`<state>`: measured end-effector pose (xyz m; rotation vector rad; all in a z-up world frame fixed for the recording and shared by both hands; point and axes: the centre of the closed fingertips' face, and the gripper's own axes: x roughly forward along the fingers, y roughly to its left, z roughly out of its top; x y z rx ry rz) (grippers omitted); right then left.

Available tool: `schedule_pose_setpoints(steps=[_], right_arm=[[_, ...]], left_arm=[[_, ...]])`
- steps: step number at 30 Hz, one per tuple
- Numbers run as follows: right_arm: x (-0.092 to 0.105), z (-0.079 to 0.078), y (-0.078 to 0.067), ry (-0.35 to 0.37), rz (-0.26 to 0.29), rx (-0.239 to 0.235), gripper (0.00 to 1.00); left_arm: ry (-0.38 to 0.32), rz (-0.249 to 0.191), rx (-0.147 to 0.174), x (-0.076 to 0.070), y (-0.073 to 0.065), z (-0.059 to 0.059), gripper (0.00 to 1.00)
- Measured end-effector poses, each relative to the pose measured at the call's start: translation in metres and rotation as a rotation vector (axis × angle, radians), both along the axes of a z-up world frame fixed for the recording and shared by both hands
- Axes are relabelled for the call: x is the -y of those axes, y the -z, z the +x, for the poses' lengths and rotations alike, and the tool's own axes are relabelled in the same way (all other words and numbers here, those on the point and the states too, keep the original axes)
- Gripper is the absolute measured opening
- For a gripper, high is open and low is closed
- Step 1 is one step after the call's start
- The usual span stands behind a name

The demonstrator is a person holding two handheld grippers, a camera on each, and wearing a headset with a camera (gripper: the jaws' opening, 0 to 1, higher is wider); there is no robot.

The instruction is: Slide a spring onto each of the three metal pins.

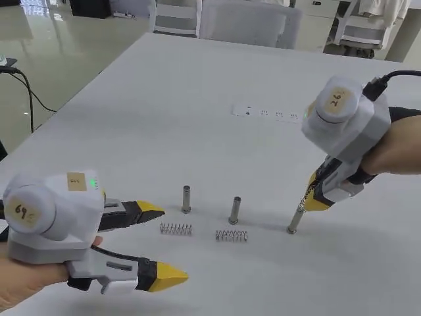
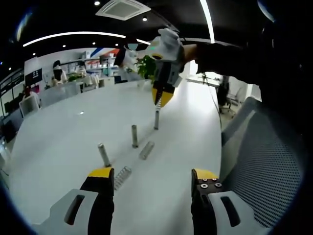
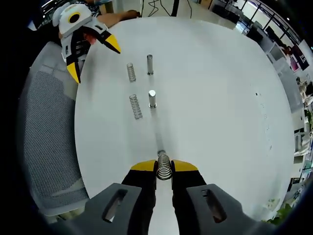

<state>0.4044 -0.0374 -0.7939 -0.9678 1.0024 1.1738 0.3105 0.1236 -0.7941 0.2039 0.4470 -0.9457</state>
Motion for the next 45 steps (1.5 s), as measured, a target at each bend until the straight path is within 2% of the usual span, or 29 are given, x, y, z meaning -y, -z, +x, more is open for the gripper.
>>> schedule_pose_setpoints(steps=[12, 22, 31, 45], right_arm=[[-0.002, 0.003, 0.011, -0.005, -0.019, -0.016, 0.09], [-0.003, 0.002, 0.030, -0.012, -0.051, -0.033, 0.08], [-0.004, 0.001, 0.046, 0.009, -0.043, -0.056, 0.09], [-0.004, 0.001, 0.061, 0.008, -0.056, -0.063, 0.09]], left_arm=[[0.002, 0.004, -0.002, 0.000, 0.001, 0.000, 0.58], [0.003, 0.005, -0.003, 0.000, 0.001, 0.000, 0.57], [0.002, 0.008, -0.005, 0.000, 0.002, 0.000, 0.57], [0.004, 0.010, -0.007, 0.000, 0.003, -0.001, 0.57]])
